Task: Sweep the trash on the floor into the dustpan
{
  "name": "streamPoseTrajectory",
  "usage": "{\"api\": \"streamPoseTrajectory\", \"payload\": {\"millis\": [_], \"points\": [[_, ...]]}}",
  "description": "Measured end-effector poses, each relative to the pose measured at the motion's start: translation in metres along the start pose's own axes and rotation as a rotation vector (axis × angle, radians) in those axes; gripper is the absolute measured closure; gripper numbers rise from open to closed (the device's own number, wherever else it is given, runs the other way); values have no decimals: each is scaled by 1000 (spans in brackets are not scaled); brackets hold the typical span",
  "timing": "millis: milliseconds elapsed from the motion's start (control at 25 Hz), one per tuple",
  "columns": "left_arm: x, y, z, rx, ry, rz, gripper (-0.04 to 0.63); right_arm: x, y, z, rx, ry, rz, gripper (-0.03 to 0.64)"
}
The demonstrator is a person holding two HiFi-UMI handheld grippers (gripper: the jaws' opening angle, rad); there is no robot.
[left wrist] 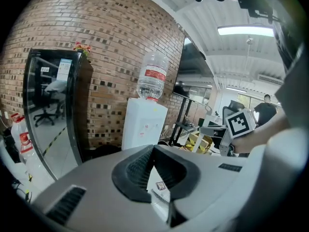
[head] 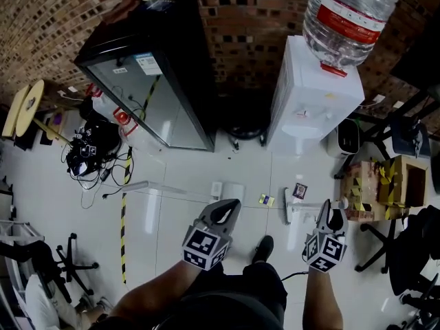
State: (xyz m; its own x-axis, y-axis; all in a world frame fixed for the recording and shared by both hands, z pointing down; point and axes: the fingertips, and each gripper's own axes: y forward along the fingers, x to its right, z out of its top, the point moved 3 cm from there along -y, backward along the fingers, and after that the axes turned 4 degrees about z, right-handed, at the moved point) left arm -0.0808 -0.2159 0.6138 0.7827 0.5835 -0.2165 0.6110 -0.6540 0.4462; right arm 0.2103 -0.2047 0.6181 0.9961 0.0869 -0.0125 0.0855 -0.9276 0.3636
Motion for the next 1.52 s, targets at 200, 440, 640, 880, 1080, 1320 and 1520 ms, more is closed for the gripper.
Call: {"api": "streamPoseTrajectory", "payload": {"millis": [200,440,640,880,1080,1320,1520], "points": [[-37,-28,-6,5,-13,10,588,-79,12,1,-46,-14,75,497],[-85,-64,-6,40,-37,41,588,-162,15,0,-90,-12,164,494],[-116,-87,-6,73,-75,56,588,-229,0,-2,-129,1,267,494],[-127,-103,-9,101,-104,55,588,-299,-25,6,-147,72,416,491],[-128,-114,-6,112,-105,42,588,-300,-30,26,-98,139,398,497],[-120,-124,10,129,-96,23,588,-274,-54,70,19,127,358,497],[-85,-121,42,151,-57,-37,588,-221,-88,125,137,102,294,495]]}}
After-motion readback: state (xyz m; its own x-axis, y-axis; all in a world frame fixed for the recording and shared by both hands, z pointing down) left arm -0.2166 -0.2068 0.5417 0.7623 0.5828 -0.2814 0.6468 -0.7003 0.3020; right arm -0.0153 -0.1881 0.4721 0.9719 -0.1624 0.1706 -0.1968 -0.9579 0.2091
